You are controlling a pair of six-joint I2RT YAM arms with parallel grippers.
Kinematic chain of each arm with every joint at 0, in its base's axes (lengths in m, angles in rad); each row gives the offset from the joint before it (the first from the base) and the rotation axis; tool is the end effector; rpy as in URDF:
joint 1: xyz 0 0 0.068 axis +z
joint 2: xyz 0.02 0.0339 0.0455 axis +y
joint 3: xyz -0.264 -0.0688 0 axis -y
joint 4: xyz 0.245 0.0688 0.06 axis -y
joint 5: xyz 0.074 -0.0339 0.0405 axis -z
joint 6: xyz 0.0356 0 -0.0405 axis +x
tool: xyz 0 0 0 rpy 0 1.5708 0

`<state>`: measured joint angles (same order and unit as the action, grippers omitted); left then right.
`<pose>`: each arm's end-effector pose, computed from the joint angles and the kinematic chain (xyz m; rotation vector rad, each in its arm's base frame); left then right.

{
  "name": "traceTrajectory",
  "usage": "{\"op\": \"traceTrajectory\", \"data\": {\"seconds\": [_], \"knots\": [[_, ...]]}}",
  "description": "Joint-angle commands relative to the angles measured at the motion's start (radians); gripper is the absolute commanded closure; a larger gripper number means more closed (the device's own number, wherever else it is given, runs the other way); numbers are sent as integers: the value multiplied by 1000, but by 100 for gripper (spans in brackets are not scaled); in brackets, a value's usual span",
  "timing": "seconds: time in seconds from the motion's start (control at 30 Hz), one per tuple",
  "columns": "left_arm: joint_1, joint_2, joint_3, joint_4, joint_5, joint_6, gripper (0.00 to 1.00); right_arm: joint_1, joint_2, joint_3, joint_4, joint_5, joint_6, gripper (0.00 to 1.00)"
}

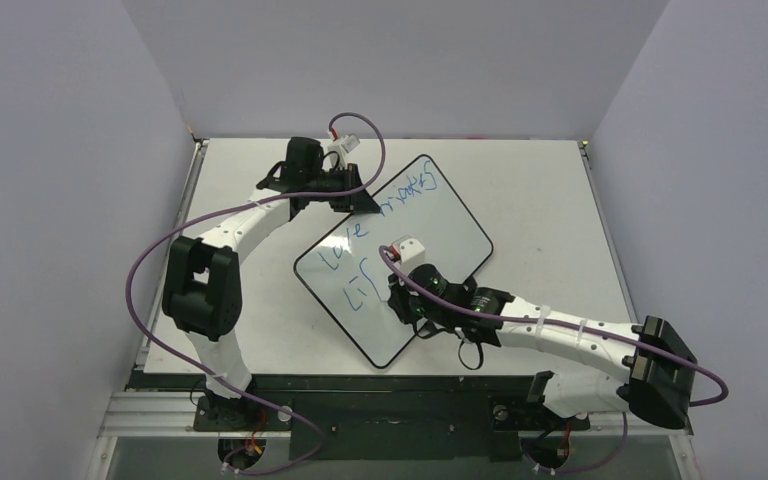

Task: Write a sentence on the whiteboard

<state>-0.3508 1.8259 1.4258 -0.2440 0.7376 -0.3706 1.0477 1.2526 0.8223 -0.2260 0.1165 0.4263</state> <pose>0.3823 -0.1654 0.2685 0.4106 2.2457 -1.2058 0.1393 0.2333 0.2498 -0.6424 2.2173 0.6634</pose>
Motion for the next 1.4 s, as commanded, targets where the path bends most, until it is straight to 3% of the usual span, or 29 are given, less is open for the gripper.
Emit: {"op": "traceTrajectory", "data": {"seconds": [0.0, 0.63, 0.97, 1.37], "knots": [[-37, -10, 28, -40, -28, 78, 100, 28, -13, -29, -63, 52, 24, 100], [-39, -14, 26, -41, -28, 80, 100, 48, 57, 163, -58, -6, -25, 100], [-39, -8, 29, -38, -26, 83, 100, 30, 20, 190, -67, -12, -22, 100], [-39, -10, 30, -31, -22, 75, 100, -41, 103, 217, -3, -45, 0, 100]]}}
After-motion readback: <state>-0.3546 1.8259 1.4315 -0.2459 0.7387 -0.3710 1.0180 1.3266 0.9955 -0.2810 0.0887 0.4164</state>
